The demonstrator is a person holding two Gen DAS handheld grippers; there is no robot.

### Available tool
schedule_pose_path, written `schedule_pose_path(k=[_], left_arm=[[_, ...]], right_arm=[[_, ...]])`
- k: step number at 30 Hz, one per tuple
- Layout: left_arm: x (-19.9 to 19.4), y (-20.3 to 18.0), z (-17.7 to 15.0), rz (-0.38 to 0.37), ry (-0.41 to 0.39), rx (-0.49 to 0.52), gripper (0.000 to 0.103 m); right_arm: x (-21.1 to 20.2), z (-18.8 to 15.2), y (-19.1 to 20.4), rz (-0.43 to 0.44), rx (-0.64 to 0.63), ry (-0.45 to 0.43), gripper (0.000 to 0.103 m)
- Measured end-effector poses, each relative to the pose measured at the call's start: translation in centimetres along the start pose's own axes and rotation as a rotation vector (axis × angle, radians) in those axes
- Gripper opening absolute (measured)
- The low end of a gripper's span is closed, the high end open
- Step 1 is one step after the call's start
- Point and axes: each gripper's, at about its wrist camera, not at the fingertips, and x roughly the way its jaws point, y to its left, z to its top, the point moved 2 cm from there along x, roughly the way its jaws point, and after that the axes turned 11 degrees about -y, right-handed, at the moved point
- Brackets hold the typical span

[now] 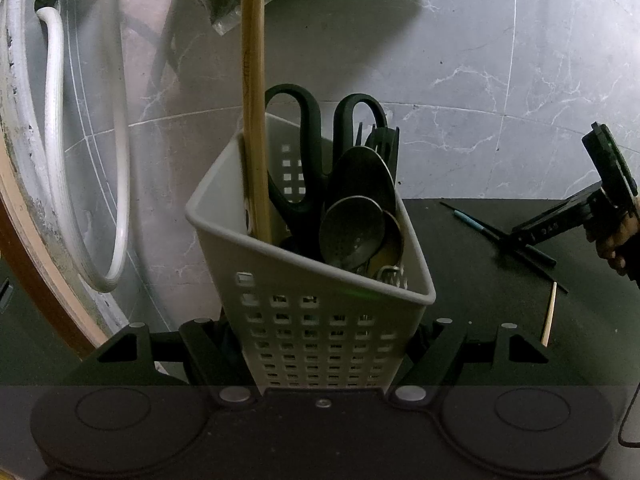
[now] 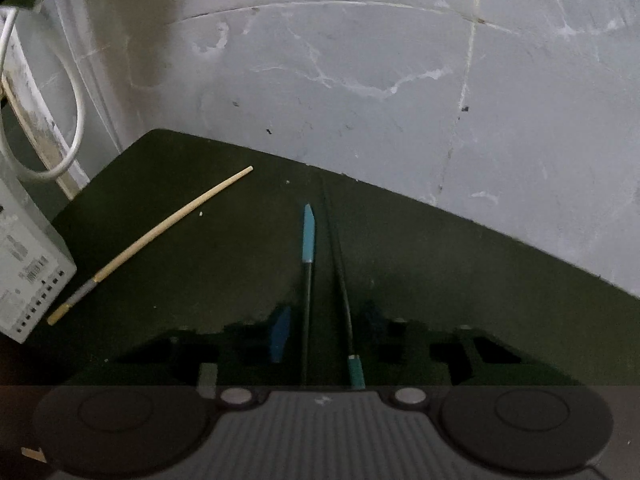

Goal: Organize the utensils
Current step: 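Lift the teal-tipped stick upright with the right gripper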

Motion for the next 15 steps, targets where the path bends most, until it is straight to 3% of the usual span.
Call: schedule_pose_path(k=[2, 10, 15], left_arm=[[0.0, 0.0, 0.0, 0.0, -0.001, -0.001, 0.076], [0.0, -0.1, -0.1, 0.002, -0.008, -0.009, 0.076], [0.0, -0.1, -0.2, -0.001, -0.008, -0.007, 0.076]], right_arm=[[-0.1, 0.0, 0.4, 0.008, -0.01, 0.003, 0.015], [-0.4, 0.0, 2.0, 0.032, -0.084, 0.04, 0.014], [0.2, 1.3, 2.3, 0.034, -0.104, 0.075, 0.021]])
